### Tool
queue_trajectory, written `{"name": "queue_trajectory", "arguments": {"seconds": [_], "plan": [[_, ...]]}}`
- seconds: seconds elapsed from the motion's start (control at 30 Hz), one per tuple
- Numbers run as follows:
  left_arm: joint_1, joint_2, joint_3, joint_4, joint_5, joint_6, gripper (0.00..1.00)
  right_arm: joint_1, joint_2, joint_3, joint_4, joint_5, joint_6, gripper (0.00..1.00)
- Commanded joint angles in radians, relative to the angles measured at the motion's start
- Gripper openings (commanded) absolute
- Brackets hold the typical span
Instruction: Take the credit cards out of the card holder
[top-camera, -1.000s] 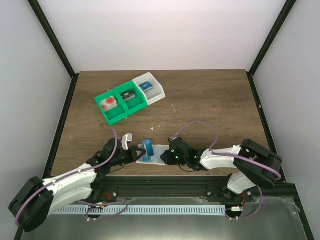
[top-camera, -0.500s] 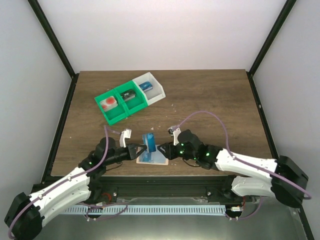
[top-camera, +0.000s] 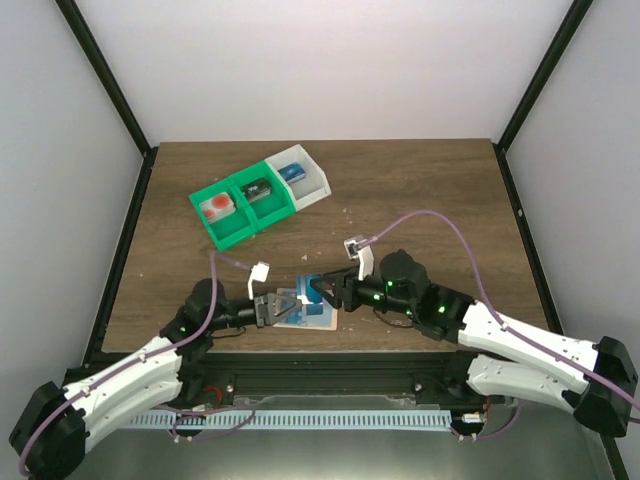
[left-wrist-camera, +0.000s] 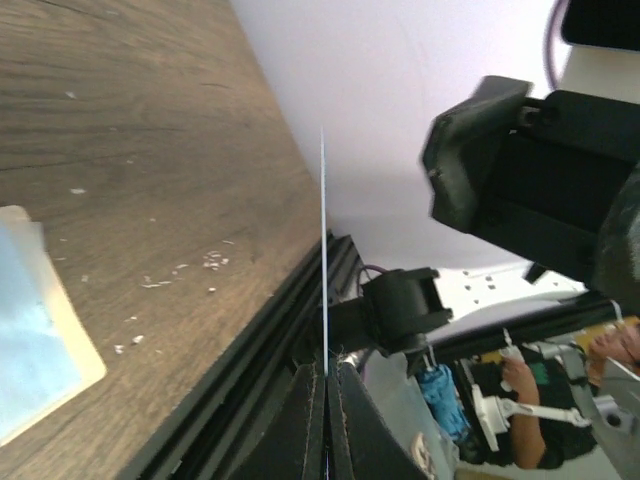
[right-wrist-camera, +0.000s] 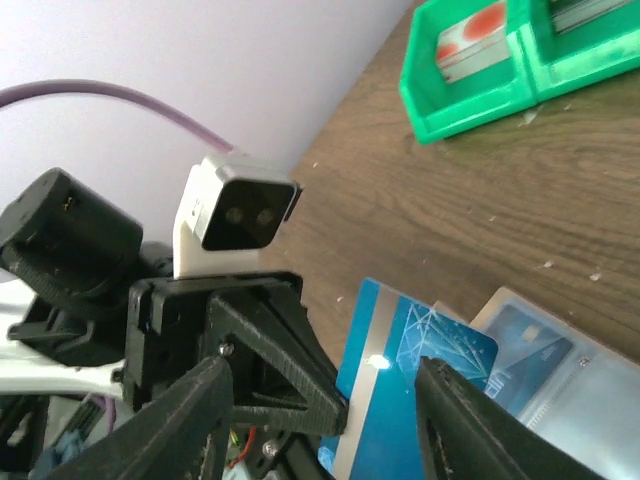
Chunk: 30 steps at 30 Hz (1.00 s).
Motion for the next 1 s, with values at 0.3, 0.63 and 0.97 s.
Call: {"name": "queue_trajectory", "arguments": {"seconds": [0.3,0.63,0.97], "plan": [[0.001,0.031,-0.038,0.275,0.166,-0.122,0.0,-0.003,-0.121,-0.214,0.162,-0.091,0.333,0.72],[0.0,0.051,-0.069,0.336,0.174,-0.176,0.0,-0.002,-0.092,-0.226,0.276,-0.183,0.352,0.41],[0.001,-0.017,-0.045,0.181,0.139,-0.124,0.04,-0.002,-0.111,-0.242,0.329,-0.216,0.408,0.0]]}}
